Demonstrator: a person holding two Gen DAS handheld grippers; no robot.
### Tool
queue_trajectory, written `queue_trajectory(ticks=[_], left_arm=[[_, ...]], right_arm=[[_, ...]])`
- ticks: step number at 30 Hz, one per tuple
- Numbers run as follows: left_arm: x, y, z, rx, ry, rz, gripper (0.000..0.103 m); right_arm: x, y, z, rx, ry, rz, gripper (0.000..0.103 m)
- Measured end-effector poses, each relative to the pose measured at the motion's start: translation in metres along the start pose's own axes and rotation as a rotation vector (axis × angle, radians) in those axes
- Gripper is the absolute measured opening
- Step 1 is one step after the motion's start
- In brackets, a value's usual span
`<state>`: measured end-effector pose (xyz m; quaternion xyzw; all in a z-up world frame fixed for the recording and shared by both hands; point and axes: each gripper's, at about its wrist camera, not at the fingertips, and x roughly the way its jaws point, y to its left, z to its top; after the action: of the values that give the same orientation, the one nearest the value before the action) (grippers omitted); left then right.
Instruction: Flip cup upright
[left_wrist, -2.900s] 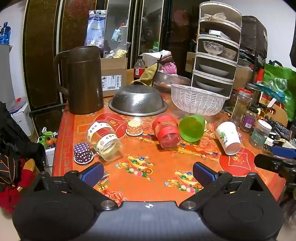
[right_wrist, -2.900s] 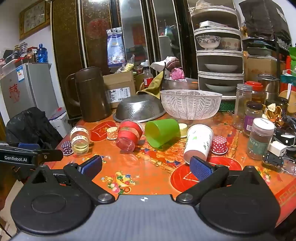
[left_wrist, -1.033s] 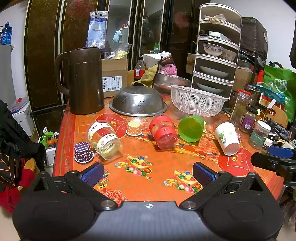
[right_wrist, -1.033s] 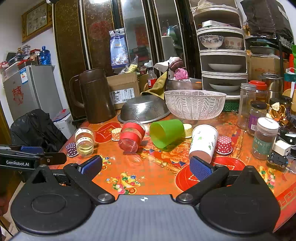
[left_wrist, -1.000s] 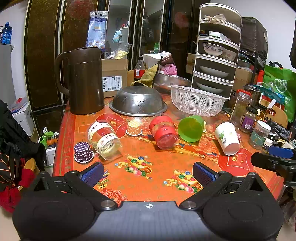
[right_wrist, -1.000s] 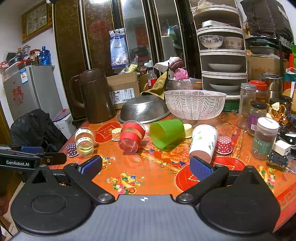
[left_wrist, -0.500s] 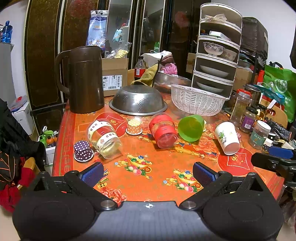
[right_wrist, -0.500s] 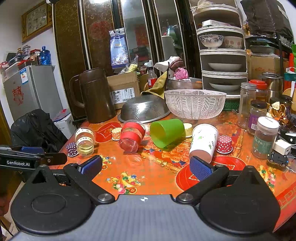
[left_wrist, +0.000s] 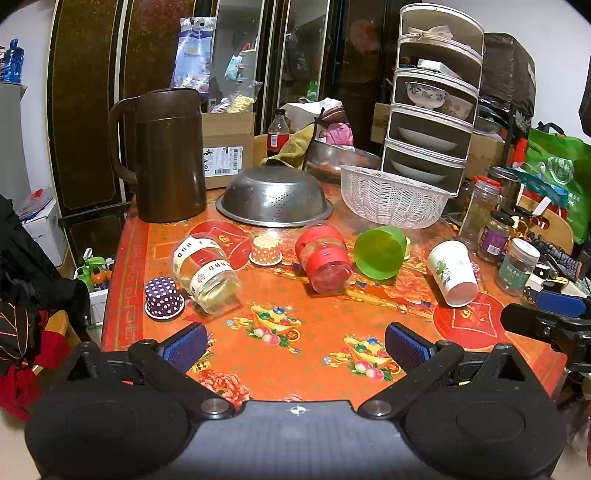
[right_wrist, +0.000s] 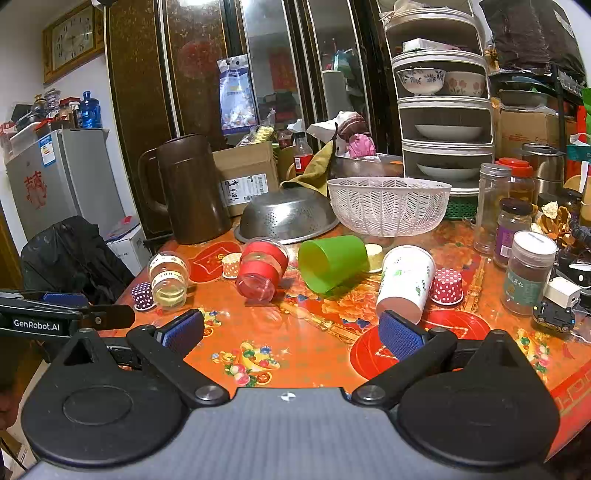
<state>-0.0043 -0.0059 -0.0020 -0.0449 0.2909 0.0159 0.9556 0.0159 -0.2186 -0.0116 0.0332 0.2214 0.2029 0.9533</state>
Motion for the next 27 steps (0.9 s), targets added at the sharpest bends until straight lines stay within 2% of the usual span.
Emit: queue_trajectory(ticks=[22,27], left_arm=[[0.002,-0.003,0.0,0.0,0.01,0.002,0.103],[0.008,-0.004,0.012,-0.028,0.029,-0.004,0.103]], right_arm=[[-0.002,-0.003,-0.002,0.009,-0.003,0.002,0.102],[-0.004,-0.009,-0.003,0.016,-0.006,0.006,0.102]])
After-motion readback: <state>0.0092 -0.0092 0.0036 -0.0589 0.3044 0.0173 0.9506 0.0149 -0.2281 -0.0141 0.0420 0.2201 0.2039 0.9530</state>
